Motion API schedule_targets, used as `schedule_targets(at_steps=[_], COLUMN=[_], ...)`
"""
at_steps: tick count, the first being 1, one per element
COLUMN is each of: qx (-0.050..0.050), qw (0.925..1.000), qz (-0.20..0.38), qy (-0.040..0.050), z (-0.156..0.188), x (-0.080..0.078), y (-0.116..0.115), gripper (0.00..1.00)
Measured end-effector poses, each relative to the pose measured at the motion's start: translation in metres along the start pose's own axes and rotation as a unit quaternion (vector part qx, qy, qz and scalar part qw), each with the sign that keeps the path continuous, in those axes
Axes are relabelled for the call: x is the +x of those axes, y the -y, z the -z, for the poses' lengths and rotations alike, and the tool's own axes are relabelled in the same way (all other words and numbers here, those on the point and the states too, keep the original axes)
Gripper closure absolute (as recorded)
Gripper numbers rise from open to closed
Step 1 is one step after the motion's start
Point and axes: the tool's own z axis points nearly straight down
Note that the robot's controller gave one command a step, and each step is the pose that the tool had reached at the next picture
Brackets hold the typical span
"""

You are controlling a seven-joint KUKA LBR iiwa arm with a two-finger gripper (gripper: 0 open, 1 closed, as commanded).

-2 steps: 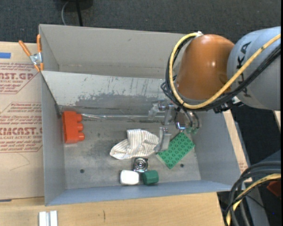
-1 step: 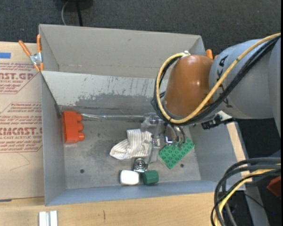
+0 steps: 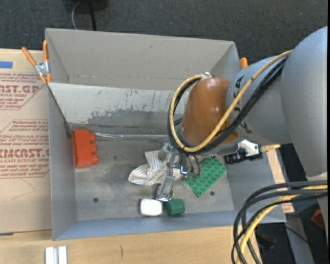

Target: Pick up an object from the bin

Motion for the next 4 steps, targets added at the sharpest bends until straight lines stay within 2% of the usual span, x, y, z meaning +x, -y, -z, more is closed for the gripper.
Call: schedule_targets(at_steps=[1,2,3,4], qx=[0.0,0.0,0.002,-0.001], qw=[0.9984,0.9984,0.9976,0.9964], qz=[-0.057,-0.057,-0.069,-0.085], qy=[-0.0007,-0.0007,-0.0061,0.0003], z=[-0.037,-0.037,0.002,-0.044], x=[0.013,0.013,0.017,0.018], y=[-0.019,-0.019,-0.017,-0.013], gripper=[1.0,1.0,1.0,1.0])
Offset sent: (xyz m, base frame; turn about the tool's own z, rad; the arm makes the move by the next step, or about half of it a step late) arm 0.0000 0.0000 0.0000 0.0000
